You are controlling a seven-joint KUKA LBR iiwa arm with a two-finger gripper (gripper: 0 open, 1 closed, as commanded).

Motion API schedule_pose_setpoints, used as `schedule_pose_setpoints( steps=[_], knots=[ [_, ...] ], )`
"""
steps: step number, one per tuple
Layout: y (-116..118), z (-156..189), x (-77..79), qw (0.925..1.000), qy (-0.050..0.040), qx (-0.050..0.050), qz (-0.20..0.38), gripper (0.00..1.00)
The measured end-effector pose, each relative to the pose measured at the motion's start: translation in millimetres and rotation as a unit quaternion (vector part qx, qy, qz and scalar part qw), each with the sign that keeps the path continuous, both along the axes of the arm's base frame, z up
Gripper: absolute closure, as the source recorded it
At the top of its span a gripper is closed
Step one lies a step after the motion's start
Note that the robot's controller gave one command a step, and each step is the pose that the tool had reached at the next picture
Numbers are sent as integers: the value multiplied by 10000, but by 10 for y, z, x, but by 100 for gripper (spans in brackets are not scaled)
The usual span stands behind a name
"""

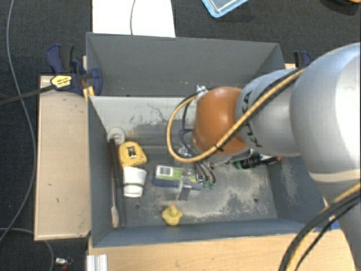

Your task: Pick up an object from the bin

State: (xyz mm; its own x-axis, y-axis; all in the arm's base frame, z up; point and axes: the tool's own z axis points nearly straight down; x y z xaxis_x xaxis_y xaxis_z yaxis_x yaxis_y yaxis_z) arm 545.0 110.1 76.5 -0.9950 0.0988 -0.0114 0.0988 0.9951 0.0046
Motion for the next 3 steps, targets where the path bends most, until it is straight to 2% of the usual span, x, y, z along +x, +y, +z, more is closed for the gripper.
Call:
schedule_pose_setpoints(
  steps=[1, 2, 3],
  knots=[
    [147, -33, -243, 9978, -30, 18, 662, 100],
    [146, -32, -243, 9979, -30, 19, 652, 100],
    [151, 590, -276, 9980, -7, 14, 631, 100]
  ],
)
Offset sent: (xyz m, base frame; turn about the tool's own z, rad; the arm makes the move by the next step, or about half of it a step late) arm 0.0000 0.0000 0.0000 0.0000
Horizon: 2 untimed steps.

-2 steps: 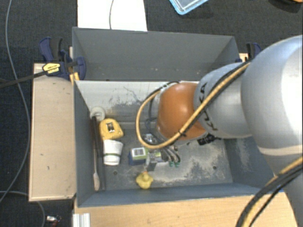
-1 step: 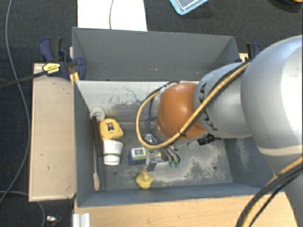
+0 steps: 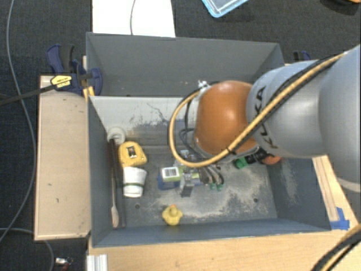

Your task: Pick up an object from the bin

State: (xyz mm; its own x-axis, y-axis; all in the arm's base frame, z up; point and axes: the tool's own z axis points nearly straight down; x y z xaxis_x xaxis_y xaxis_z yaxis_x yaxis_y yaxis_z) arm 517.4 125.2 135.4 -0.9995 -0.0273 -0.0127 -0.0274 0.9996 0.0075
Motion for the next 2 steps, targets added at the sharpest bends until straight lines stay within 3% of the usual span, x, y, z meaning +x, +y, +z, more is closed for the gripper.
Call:
schedule_pose_setpoints(
  steps=[1, 2],
  knots=[
    [56, 384, 45, 10000, 0, -2, 51, 100],
    [36, 558, 85, 9974, -58, -2, 724, 100]
  ],
)
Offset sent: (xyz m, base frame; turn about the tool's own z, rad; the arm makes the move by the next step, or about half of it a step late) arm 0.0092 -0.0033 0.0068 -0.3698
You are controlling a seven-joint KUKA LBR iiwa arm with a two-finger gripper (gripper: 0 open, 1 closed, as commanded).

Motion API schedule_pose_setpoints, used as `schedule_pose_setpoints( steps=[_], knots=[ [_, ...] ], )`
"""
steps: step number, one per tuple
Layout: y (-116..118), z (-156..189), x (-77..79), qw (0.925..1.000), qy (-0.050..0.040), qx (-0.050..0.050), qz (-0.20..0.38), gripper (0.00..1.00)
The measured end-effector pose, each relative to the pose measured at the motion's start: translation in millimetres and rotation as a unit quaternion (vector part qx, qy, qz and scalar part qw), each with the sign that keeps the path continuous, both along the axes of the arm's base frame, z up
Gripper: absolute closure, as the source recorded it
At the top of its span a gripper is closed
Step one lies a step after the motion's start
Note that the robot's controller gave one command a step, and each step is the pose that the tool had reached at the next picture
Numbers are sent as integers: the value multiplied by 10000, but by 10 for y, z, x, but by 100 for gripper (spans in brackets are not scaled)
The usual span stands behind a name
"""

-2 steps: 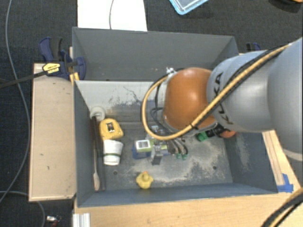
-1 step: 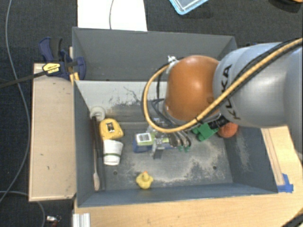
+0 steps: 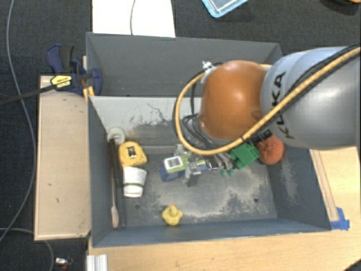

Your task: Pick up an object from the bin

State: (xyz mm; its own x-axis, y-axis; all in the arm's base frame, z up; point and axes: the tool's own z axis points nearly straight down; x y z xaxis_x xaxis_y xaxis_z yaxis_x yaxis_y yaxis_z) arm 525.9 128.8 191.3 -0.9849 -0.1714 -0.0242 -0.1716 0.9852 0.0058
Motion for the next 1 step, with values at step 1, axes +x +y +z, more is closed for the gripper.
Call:
schedule_pose_setpoints(
  steps=[1],
  knots=[
    [60, 436, -87, 9999, 55, -7, -88, 100]
  ],
)
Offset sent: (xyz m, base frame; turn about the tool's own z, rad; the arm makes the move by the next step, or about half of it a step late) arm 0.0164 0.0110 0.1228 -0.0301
